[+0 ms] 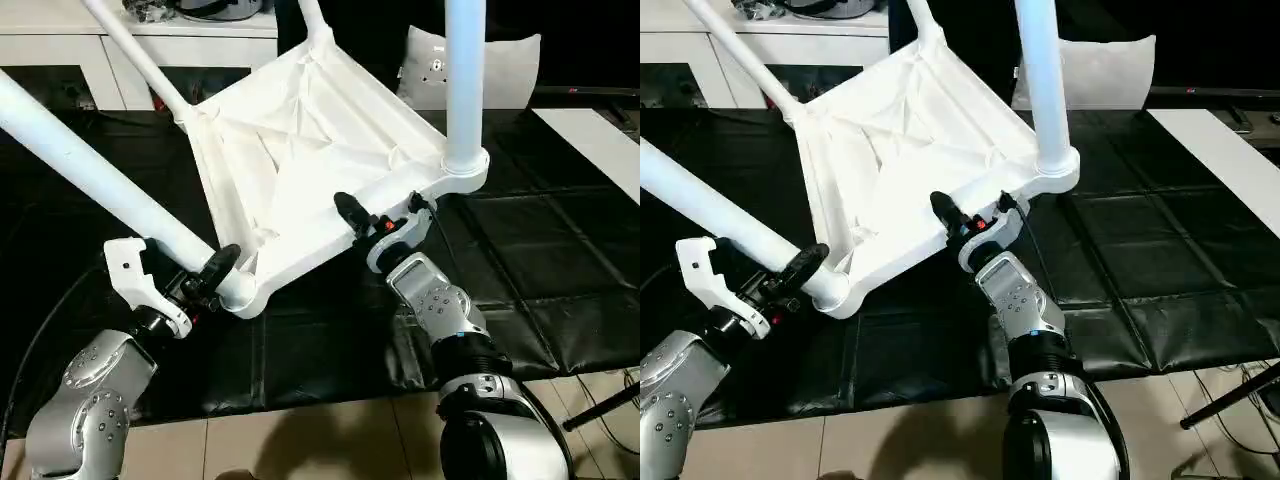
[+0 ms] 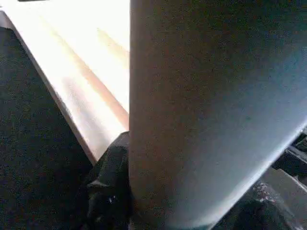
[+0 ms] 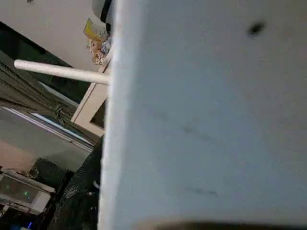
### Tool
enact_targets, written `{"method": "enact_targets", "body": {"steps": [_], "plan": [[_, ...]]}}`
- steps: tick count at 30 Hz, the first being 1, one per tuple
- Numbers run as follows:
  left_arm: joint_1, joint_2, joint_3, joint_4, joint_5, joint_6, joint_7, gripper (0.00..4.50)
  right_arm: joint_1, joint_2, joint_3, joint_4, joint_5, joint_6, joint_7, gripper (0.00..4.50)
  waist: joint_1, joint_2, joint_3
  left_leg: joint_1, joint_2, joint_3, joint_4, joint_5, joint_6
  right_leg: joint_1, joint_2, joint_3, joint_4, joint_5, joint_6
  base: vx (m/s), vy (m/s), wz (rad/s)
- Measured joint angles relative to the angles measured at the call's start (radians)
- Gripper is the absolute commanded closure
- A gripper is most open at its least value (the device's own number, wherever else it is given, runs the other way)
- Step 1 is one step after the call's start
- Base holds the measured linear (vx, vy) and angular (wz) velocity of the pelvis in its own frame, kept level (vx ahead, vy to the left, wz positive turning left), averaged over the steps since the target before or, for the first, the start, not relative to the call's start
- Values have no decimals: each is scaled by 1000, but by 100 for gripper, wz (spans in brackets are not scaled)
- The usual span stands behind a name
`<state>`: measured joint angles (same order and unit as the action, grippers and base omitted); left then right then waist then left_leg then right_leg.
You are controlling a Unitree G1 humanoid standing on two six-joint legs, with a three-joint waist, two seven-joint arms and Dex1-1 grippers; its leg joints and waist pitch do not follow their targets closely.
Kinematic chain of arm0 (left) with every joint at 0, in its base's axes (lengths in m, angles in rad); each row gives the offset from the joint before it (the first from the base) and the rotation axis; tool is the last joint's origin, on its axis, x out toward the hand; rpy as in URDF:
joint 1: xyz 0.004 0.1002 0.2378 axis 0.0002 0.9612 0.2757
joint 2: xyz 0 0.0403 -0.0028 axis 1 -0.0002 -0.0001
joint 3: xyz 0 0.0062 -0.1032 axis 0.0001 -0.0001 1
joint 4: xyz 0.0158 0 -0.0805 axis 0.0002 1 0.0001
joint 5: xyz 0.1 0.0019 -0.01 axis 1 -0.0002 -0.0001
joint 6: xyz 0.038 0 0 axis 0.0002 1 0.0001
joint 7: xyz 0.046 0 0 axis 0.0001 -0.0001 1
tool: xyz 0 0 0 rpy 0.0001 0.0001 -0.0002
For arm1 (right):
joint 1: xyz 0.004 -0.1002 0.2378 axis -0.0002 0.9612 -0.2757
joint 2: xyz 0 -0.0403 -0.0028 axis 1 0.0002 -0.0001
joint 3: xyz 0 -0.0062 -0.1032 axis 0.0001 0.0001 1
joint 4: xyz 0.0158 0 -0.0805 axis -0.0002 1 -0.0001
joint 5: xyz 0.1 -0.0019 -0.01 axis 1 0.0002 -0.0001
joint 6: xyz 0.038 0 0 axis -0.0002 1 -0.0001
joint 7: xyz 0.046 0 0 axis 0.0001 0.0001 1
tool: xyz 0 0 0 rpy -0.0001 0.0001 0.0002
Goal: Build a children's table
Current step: Flip table
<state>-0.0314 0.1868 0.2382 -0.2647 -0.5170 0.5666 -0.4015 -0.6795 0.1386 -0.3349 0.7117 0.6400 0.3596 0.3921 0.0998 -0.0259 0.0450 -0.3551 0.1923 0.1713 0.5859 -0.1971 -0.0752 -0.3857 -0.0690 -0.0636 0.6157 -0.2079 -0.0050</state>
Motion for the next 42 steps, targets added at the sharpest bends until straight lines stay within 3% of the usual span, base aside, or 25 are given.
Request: {"method": "enact_targets", "body": {"steps": [1,3,5,18,22,25,27,31,33,37,42], "plan": [[0,1,0,0,0,-1,0,254,0,0,0,0,0,0,1,242,0,0,0,0,0,0,0,0,0,0,0,0,0,0,0,0,0,0],[0,4,-1,1,1,-2,-3,198,0,0,0,0,0,0,1,244,0,0,0,0,0,0,0,0,0,0,0,0,0,0,0,0,0,0],[0,16,-3,2,1,-3,-10,184,0,0,0,0,0,0,1,244,0,0,0,0,0,0,0,0,0,0,0,0,0,0,0,0,0,0],[42,67,-30,-9,-19,-31,-110,184,0,-1,-19,0,19,1,-8,244,-11,0,0,-4,0,1,0,0,0,-4,0,0,0,0,-1,0,0,0],[75,72,-54,23,-21,-41,-146,142,-4,-2,-34,-4,30,-3,-8,245,-11,-1,1,-13,1,1,1,0,0,-14,1,0,2,0,-2,0,0,0],[75,70,-58,24,-24,-68,-180,135,-4,-2,-42,-9,39,-3,-11,246,-10,-1,1,-14,1,1,2,1,0,-16,1,0,4,1,-2,0,0,0],[76,77,-63,15,-32,-75,-206,102,-4,-2,-48,-25,44,-2,-14,248,-11,-1,1,-15,1,1,2,1,0,-17,1,0,4,1,-2,0,0,0],[119,150,-122,-20,-36,-54,-272,85,11,-5,-51,-80,52,4,-14,249,-17,-1,1,-14,1,2,1,1,0,-18,1,1,4,1,-3,0,0,0],[165,198,-171,-21,-25,-35,-323,52,20,-13,-50,-120,53,5,-17,251,-19,-1,1,-15,2,2,1,1,0,-19,2,1,5,0,-3,0,0,0],[219,243,-206,-55,-22,-21,-384,26,48,-23,-43,-204,38,5,-49,252,-4,-2,3,-15,6,2,1,2,-2,-19,6,1,7,-1,-5,0,0,0],[206,245,-201,-77,-14,-34,-368,0,73,-35,-29,-285,24,5,-90,252,8,-2,4,-13,6,2,2,6,-7,-18,6,1,11,0,-6,0,0,0]]}}
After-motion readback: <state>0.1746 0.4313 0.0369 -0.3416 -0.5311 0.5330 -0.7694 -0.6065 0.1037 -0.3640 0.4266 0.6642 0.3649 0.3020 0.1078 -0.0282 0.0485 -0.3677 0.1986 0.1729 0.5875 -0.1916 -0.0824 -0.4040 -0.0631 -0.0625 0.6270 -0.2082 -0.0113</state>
